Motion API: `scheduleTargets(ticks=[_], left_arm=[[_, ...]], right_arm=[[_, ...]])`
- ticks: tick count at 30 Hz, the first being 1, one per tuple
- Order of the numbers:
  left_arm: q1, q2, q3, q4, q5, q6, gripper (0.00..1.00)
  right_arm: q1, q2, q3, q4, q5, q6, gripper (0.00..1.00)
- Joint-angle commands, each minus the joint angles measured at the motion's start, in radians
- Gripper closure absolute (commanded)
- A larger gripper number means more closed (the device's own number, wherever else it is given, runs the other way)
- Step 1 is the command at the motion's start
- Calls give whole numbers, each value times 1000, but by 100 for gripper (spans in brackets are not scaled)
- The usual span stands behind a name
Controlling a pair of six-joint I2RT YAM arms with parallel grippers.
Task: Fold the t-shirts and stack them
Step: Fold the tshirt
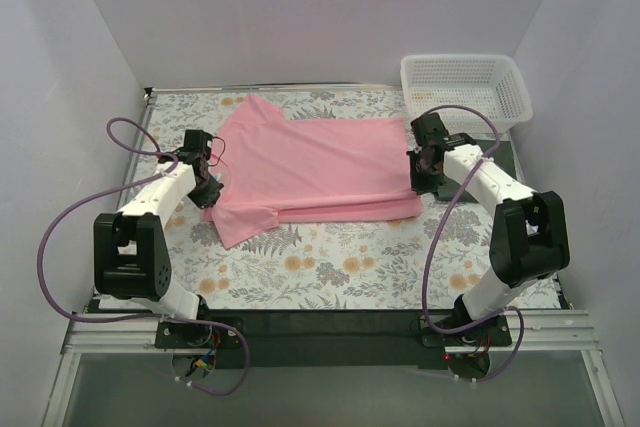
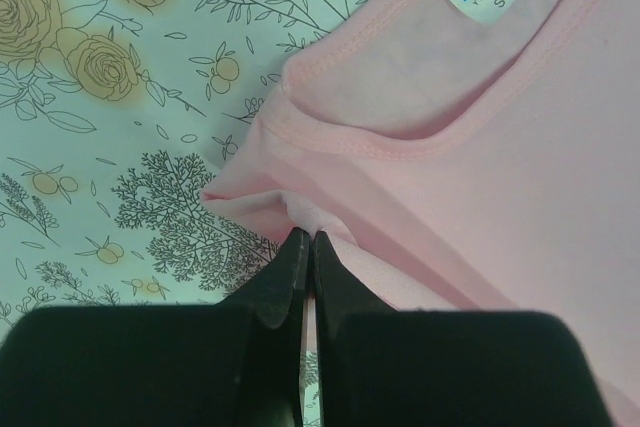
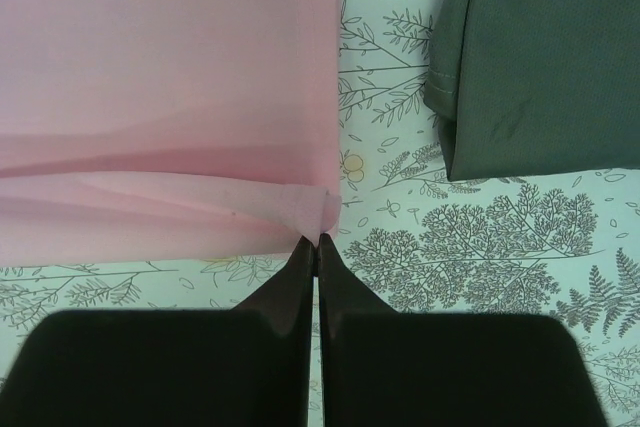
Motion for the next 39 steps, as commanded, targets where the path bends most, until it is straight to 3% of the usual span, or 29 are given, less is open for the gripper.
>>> scheduleTargets(ticks=[1,39], left_arm=[[12,24,32,27,-2,12,100],[60,139,51,116,10,-21,100]], right_arm=[[-11,32,39,32,26,-19,99],[-62,203,79,176,-14,-2,99]])
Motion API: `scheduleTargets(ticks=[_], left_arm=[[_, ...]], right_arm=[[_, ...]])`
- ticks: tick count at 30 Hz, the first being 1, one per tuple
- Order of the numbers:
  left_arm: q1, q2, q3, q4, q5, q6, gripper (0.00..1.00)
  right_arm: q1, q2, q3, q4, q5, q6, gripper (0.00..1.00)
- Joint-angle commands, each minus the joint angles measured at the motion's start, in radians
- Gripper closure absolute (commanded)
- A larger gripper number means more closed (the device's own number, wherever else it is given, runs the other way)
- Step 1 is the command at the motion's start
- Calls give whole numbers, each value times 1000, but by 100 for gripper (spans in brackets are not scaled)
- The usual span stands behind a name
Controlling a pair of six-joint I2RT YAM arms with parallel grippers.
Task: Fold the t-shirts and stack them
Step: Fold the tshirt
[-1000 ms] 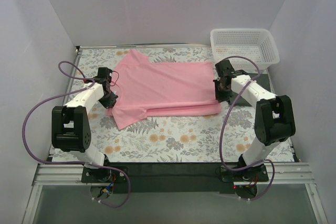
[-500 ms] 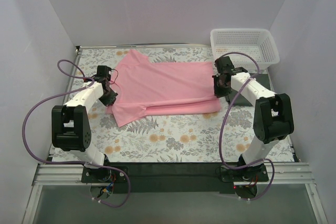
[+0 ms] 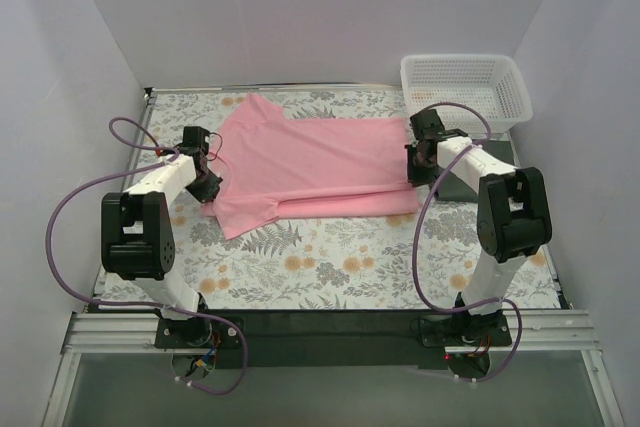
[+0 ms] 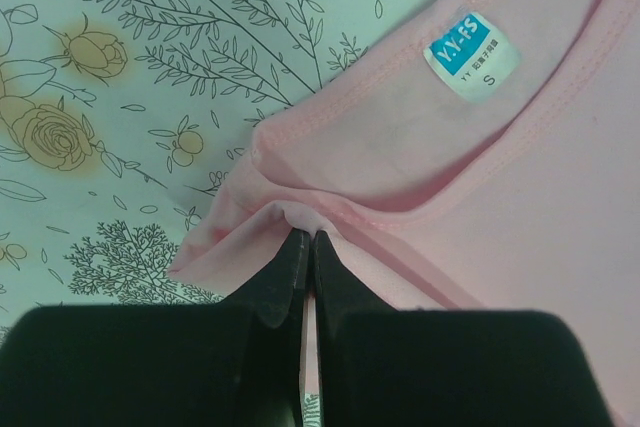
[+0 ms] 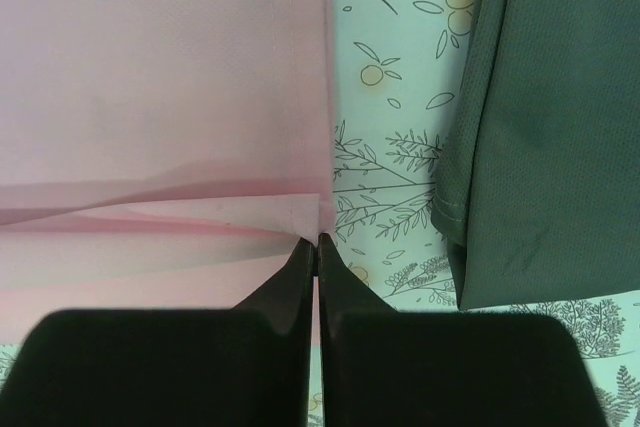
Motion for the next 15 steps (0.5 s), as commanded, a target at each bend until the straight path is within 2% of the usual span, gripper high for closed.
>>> scheduleTargets(ticks=[1,7,10,11,12,14,15], left_arm=[[14,0,15,24,-11,-16,100],[14,14,30,30,-13,-13,99],[14,19,35,36,4,-8,87],[14,14,35,39,10,-3,81],[14,6,34,42,16,-3,71],[14,-38,34,45,22,7,61],[14,-56,34,42,21,20,50]], right_arm=[[-13,15,16,37,12,10,99],[-14,38,10,49,4,16,99],[-14,42,6,54,-9,27,95],[-13,37,6,55,-12,30,88],[-11,32,7,55,-22,27,84],[-8,6,18,54,-31,24,71],[-7,-7,19,54,-43,24,67]])
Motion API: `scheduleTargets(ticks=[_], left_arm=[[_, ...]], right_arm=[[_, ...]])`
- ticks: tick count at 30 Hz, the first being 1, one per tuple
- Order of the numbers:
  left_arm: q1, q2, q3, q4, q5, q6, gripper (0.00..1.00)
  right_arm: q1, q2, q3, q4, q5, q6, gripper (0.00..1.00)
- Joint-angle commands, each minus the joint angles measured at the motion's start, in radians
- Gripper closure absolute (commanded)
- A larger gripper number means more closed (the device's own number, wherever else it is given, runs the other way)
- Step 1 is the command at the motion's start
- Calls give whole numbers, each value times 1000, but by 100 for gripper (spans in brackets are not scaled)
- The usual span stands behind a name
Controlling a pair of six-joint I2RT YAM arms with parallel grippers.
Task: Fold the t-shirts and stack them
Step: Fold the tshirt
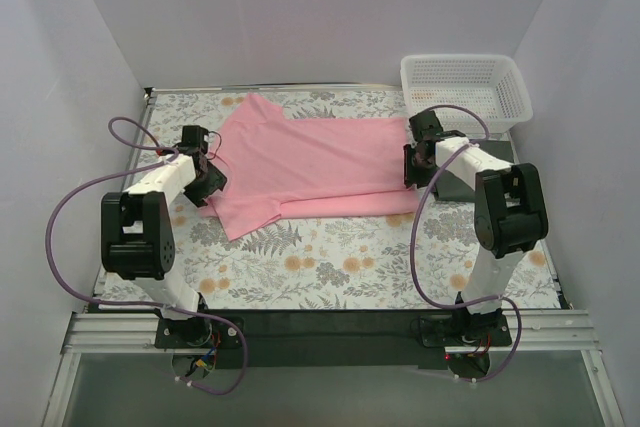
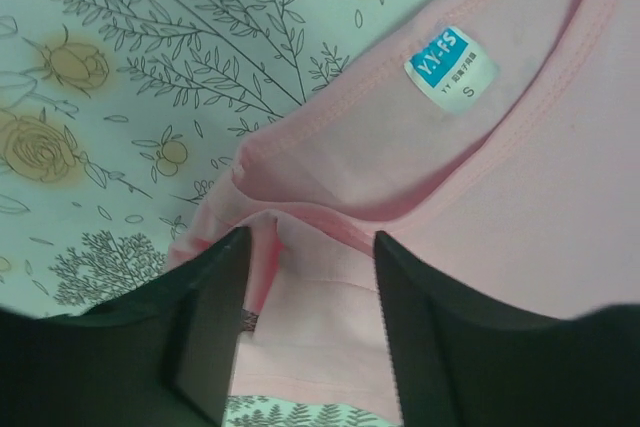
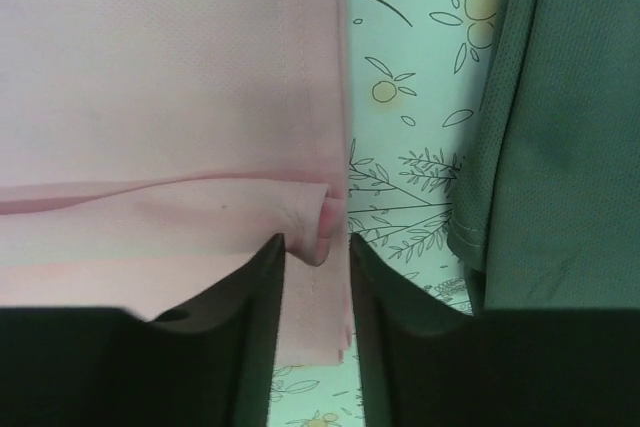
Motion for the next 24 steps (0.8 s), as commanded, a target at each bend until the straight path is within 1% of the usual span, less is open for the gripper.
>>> scheduleTargets(ticks=[1,2,4,6,8,9,11,13,14,16,17,19,24], left_arm=[[9,-87,27,15,-2,22,44],[9,-139,20,12,-5,30,38],[7,-191,-15,-2,6,51,26],[6,-272,-49,-28,24,56,25],[2,-323,-130,-40,63,58,25],[1,-377,-164,-49,76,53,25],[-7,-420,-258,-51,121,41,25],[-13,-463,-308,-49,139,18,28],[-16,-471,-354,-45,159,12,32],[-25,-486,-388,-19,175,-2,37],[-28,-489,-413,-5,176,-4,44],[-36,-481,-428,36,195,-7,49],[-68,-422,-451,86,173,-21,58]], right_arm=[[0,-79,22,19,-30,3,63],[9,-96,23,21,-33,1,56],[21,-145,17,21,-48,-8,52],[49,-177,0,19,-67,-11,48],[78,-228,-32,24,-79,-12,45],[89,-243,-44,28,-93,-11,45],[113,-294,-88,32,-105,-8,44],[124,-342,-121,41,-119,-3,43],[126,-357,-136,44,-127,-3,43],[130,-398,-178,51,-164,-5,43],[130,-412,-193,55,-168,-6,43],[133,-452,-233,64,-182,-12,43],[132,-520,-297,73,-191,-17,42]])
